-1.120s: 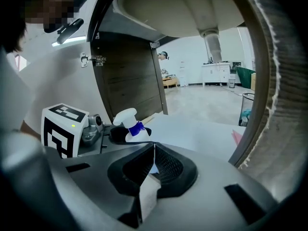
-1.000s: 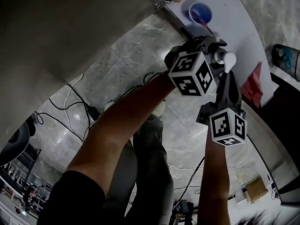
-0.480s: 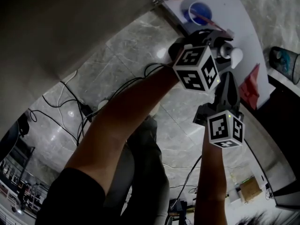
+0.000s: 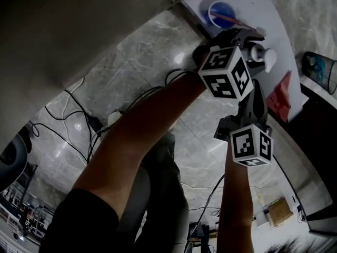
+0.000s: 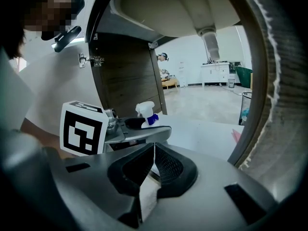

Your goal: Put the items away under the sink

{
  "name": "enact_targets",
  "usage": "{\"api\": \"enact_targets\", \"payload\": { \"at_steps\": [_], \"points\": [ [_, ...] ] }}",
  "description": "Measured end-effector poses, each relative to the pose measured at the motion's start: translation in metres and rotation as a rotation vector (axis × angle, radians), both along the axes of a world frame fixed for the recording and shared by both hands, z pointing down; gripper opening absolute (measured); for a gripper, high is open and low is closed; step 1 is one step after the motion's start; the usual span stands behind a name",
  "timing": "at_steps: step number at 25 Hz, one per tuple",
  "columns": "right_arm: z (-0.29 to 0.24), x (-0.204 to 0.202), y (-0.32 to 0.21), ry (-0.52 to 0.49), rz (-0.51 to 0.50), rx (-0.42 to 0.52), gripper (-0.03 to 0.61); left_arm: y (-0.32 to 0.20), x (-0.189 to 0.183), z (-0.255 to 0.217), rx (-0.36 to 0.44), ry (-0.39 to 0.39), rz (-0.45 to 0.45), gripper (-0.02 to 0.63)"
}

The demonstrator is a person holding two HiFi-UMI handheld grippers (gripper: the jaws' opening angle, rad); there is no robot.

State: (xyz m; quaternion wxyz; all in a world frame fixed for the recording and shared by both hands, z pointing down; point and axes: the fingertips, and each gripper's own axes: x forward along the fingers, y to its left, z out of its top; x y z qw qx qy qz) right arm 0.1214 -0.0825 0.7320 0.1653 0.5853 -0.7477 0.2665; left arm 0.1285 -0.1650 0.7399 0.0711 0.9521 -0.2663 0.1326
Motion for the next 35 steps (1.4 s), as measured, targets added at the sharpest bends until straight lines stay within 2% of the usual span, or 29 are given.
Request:
{"api": "enact_targets", "payload": {
  "at_steps": [4, 12, 16, 21, 26, 30, 35],
  "points": [
    [0.0, 0.001, 0.0, -0.006, 0.007, -0.005, 0.035, 0.0, 0.003, -0.008, -0.006, 0.025, -0.013, 0.27],
    [-0.004, -0.005, 0.008, -0.03, 0.007, -0.009, 0.035, 0.018, -0.008, -0.002, -0.025, 0.007, 0.008, 0.295],
    [-0.008, -0.01, 0.012, -0.039, 0.009, -0.005, 0.035, 0.026, -0.017, 0.0, -0.037, -0.01, 0.002, 0.298],
    [-0.013, -0.014, 0.017, -0.047, 0.02, -0.007, 0.035, 0.034, -0.035, -0.003, -0.062, 0.005, -0.045, 0.296],
    [-0.022, -0.019, 0.022, -0.059, 0.033, -0.003, 0.035, 0.046, -0.045, -0.009, -0.081, 0.003, -0.028, 0.29],
    [-0.031, -0.024, 0.024, -0.07, 0.036, 0.004, 0.035, 0.056, -0.054, -0.02, -0.097, 0.016, -0.034, 0.261],
    [-0.041, -0.033, 0.031, -0.069, 0.03, 0.002, 0.035, 0.074, -0.073, -0.039, -0.096, 0.048, -0.052, 0.131]
  ]
}}
